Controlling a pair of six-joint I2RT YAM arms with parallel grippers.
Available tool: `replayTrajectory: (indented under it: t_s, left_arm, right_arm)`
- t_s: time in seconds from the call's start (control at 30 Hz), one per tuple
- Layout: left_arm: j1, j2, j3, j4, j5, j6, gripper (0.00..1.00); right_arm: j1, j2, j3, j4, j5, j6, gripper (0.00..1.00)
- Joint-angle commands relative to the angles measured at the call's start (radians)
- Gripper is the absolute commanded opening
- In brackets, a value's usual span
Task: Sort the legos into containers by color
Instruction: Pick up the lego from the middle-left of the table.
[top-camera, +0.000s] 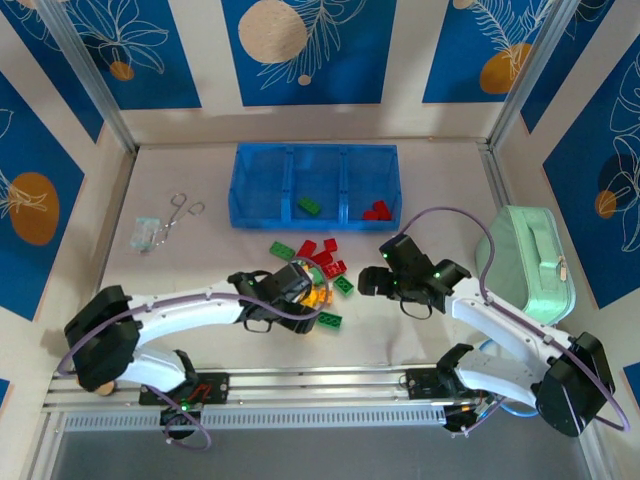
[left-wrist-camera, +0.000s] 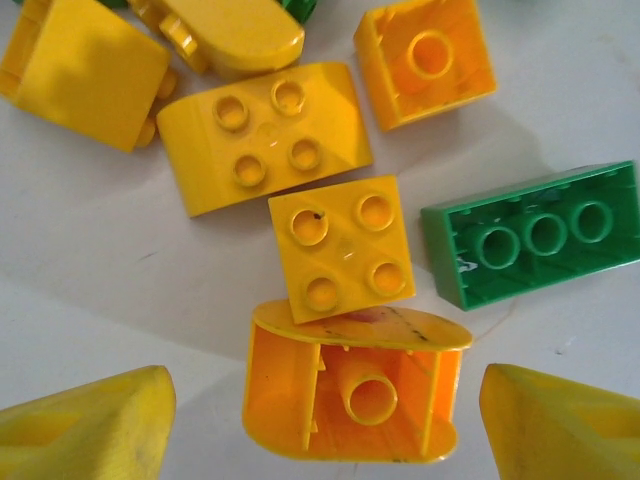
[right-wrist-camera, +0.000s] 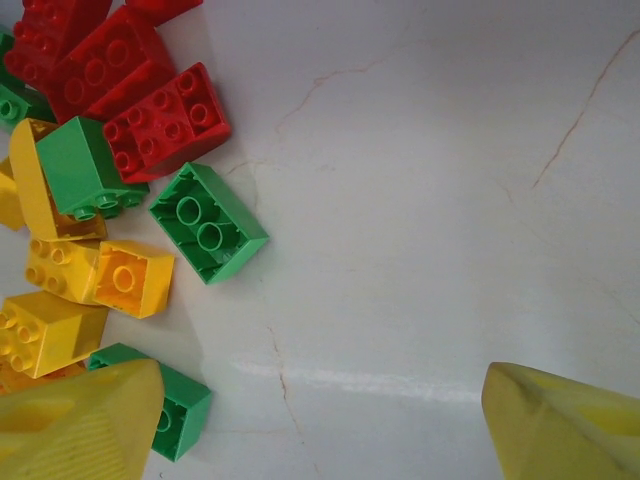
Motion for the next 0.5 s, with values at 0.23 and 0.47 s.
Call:
replayTrajectory:
  t_s: [0.23, 0.47]
  left_arm:
    - [-0.019, 0.045, 0.045, -0.007, -0.037, 0.000, 0.72]
    - [-0.027, 0.066, 0.062, -0.040, -0.032, 0.001, 0.62]
  right_arm:
    - [0.006, -0.059, -0.001, -0.040, 0.041, 0.029, 0.83]
    - [0.006, -0.061, -0.013, -0.036, 0.041, 0.037, 0.83]
